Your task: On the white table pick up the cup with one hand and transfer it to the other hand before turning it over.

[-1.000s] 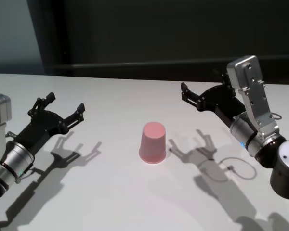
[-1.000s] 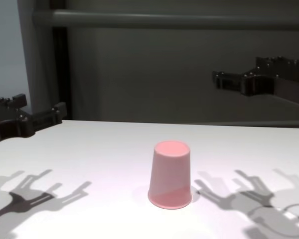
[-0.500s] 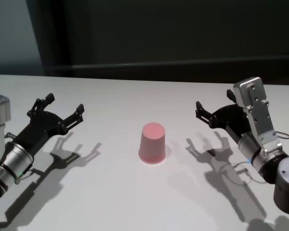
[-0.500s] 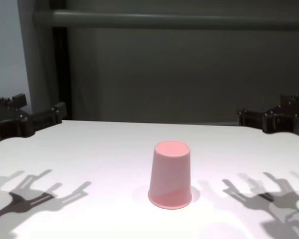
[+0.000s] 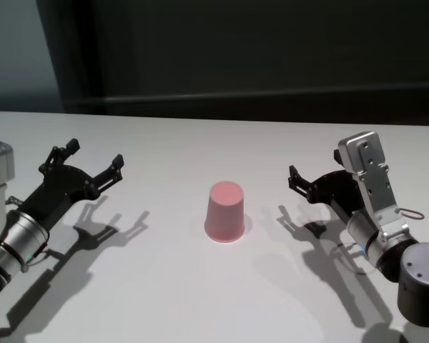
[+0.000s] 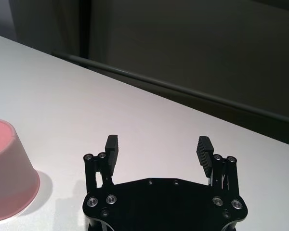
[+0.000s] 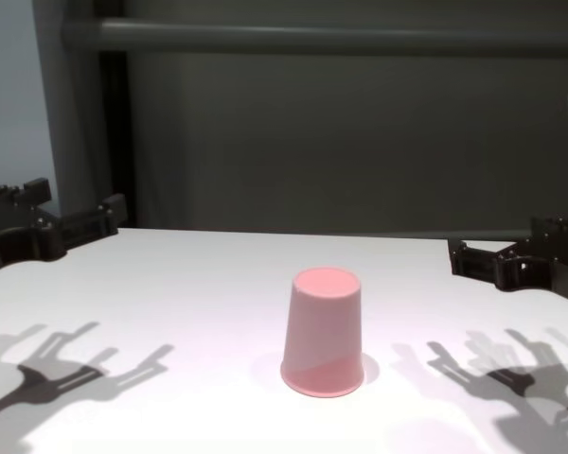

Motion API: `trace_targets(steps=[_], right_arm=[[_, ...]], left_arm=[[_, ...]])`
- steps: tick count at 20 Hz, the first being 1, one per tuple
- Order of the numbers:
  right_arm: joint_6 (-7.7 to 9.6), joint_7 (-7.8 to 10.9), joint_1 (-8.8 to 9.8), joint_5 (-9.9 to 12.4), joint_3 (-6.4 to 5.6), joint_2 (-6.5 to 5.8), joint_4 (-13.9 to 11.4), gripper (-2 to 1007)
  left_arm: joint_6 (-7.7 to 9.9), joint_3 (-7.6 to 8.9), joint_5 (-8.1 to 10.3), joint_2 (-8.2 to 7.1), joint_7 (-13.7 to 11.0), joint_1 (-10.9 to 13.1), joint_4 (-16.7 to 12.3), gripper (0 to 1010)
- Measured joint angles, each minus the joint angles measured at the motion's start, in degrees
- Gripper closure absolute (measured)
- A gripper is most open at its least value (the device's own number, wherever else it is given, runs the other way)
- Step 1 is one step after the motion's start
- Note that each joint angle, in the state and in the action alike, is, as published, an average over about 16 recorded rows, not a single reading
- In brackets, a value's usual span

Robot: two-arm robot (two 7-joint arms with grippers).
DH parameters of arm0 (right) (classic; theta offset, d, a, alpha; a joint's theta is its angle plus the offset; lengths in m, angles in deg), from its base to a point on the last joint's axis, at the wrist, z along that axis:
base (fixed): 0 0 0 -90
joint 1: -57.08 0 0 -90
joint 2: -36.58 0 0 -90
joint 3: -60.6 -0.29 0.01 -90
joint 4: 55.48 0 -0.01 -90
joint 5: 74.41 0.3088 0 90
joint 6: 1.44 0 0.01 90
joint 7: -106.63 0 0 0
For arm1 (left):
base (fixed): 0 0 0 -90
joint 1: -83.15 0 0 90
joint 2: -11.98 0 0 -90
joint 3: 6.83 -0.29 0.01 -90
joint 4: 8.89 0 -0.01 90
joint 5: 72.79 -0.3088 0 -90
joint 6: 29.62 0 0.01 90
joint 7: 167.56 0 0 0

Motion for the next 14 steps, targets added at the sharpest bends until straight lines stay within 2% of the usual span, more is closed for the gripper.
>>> trace_targets(steps=[14], right_arm=[[-0.19,-0.07,0.02,-0.1,-0.01,0.26,0.3,3]], left_arm=[[0.00,0.00,0.00,0.00,0.0,0.0,0.0,7]])
